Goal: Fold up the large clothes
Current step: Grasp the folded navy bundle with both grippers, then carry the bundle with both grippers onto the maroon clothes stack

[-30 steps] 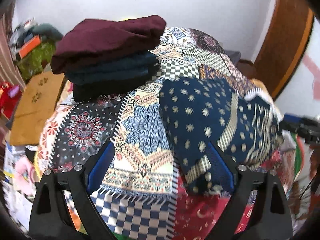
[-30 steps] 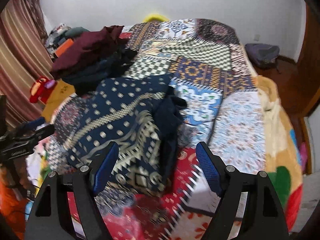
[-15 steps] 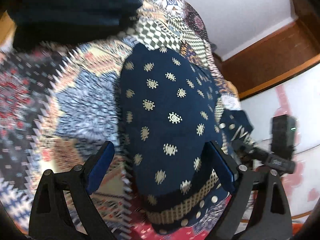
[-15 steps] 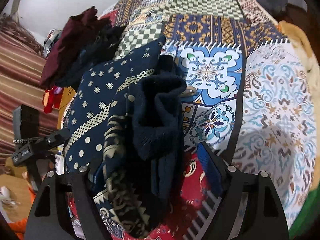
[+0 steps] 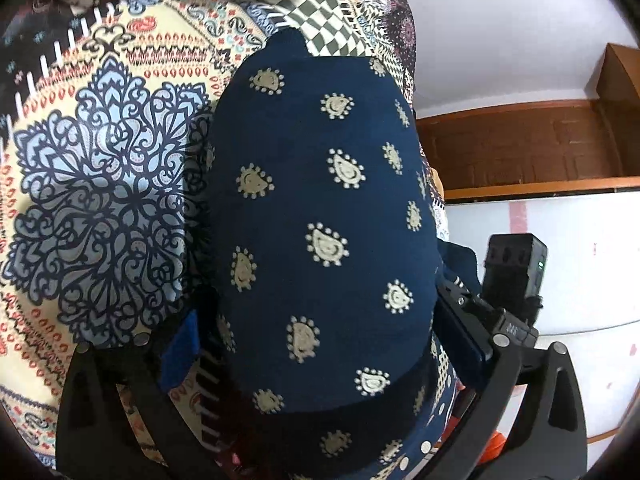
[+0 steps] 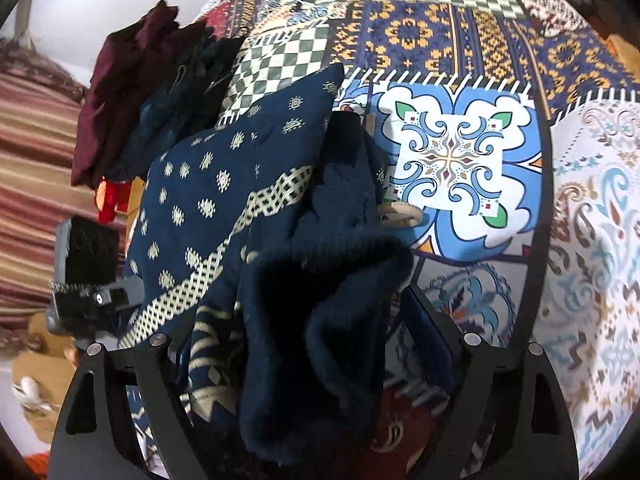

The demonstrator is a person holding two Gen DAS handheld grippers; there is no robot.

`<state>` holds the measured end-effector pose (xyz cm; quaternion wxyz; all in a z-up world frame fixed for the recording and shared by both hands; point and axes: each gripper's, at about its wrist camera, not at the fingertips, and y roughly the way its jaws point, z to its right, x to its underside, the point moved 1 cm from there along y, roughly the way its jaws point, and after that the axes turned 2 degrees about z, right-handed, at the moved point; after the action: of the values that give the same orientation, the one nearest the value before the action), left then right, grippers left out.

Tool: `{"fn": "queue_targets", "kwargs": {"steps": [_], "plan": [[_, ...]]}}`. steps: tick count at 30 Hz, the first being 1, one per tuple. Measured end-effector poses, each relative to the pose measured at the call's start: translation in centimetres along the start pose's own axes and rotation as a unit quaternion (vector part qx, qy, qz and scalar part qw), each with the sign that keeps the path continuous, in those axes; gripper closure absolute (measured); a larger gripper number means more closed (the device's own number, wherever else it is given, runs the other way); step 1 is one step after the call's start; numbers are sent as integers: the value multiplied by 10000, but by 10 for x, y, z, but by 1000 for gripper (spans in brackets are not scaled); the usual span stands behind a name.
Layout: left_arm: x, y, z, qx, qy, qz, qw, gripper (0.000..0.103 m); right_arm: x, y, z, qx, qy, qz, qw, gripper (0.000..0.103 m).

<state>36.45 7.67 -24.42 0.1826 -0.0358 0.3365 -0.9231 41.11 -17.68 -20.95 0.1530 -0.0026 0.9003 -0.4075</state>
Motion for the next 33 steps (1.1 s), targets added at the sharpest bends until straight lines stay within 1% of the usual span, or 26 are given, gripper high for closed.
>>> {"fn": "queue_targets", "kwargs": {"steps": [1,2,3,5,6,7,9,11,13,15,20,22,23,26,28,31,33], "plan": [[0,1,1,4,-10,-16,10000,0,-2,1,0,-18,35,-13,10000,18],[-1,1,1,-3,-1,-26,10000,0,-3,2,0,-31,51,-48,10000,21],[-1,0,2,-24,22,-20,10000,0,-3,2,-1,-94,55,-72,9999,35],[1,-2,7,-90,116,9,9999,3,-3,4,-1,-416,198,-221,9987,47],[3,-3,11,-105,184,14,9998,9,-3,3,0,-448,314,-222,9983,55],[3,-5,16,-160,270,22,9995,14,-2,1,-1,-478,321,-226,9981,59],[7,-10,24,-228,390,27,9990,20,0,-5,-4,-490,322,-218,9980,71],[12,-15,32,-314,508,18,9982,24,3,-13,-11,-550,311,-248,9977,76],[17,-23,45,-385,683,16,9969,28,6,-25,-22,-547,178,-205,9981,77],[20,-35,59,-394,859,74,9955,29,10,-42,-41,-547,-75,-66,9985,78],[29,-80,93,-375,1400,538,9880,31,11,-78,-96,-567,-690,361,9954,78],[31,-105,113,-332,1614,758,9834,34,9,-92,-119,-548,-923,548,9927,78],[30,-111,122,-327,1691,846,9814,35,7,-100,-130,-560,-1026,660,9909,78],[29,-153,151,-360,2085,1303,9686,38,-1,-120,-160,-637,-1322,1003,9841,78],[26,-182,170,-439,2357,1631,9570,39,-11,-130,-182,-685,-1506,1247,9783,78],[9,-217,192,-547,2616,2032,9420,40,-32,-139,-213,-757,-1732,1524,9701,78],[-5,-238,200,-561,2649,2204,9371,40,-46,-140,-230,-804,-1842,1654,9655,79]]}}
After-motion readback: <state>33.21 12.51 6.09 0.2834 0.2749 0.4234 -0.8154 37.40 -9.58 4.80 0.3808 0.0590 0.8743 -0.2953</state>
